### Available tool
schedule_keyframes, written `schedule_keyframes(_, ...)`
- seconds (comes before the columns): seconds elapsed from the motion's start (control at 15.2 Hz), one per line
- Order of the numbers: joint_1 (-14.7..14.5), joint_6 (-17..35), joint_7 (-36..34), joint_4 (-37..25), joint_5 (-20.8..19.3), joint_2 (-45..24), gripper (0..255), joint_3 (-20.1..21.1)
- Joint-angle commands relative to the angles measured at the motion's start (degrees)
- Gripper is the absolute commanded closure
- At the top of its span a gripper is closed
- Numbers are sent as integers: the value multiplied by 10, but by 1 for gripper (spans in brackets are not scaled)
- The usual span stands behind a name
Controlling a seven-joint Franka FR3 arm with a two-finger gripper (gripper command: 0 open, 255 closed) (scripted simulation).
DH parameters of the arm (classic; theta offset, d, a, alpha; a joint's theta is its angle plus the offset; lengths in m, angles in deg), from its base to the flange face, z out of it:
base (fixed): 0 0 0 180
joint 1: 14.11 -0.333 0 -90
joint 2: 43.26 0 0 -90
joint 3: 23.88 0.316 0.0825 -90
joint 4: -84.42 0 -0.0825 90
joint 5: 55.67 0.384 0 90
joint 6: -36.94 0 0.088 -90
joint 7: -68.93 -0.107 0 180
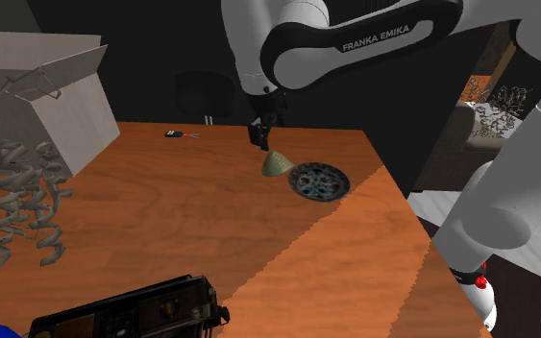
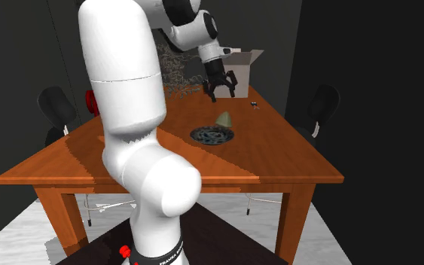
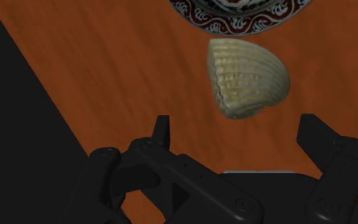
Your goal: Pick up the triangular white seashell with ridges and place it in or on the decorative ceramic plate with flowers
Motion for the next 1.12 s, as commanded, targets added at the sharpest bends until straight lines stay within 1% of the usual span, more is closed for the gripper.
schedule_keyframes(0.0, -11, -12, -36, -43, -30, -56, 0, 17)
schedule_keyframes(0.13, -26, -25, -66, -86, -60, -111, 0, 26)
schedule_keyframes(0.2, -32, -30, -74, -99, -69, -128, 0, 28)
schedule_keyframes(0.66, -22, 22, -78, -47, -74, -126, 0, 19)
schedule_keyframes(1.06, -21, 26, -78, -43, -75, -126, 0, 18)
